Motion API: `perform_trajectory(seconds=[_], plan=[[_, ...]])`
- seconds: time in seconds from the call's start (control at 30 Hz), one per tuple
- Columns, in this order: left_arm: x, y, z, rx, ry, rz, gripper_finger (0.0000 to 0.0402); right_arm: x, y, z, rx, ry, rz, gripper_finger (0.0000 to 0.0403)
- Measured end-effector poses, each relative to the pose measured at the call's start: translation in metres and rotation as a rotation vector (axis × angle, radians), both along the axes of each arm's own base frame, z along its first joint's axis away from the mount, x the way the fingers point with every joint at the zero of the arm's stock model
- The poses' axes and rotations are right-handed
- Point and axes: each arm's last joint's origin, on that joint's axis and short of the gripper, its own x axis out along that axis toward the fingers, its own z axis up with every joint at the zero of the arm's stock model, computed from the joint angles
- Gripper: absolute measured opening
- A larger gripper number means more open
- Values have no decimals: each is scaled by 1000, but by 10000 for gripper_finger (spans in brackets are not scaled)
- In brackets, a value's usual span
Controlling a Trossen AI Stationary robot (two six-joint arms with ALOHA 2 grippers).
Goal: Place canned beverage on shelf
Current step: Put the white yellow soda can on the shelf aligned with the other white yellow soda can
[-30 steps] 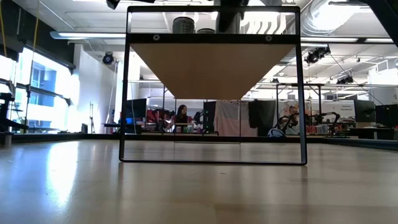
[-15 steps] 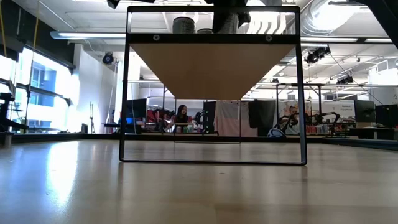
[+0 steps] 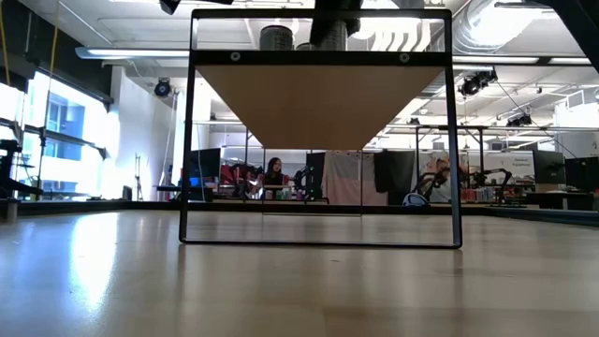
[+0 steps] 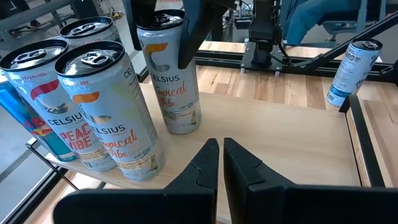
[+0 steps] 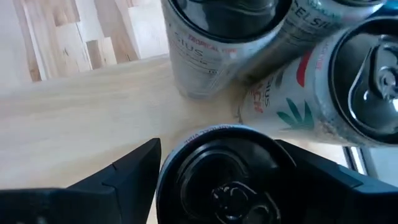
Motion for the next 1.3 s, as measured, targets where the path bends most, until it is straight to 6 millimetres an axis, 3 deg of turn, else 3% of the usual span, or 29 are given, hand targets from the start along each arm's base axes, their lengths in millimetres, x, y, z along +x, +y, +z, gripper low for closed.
perform_trajectory(seconds=[0.73,1.3], plan=[[0,0,0,-8,-3,3,0,2,-2,1,-58,5,110,294],[0,0,0,-14,-1,-11,0,3,-4,2,-62,-24,41,305]])
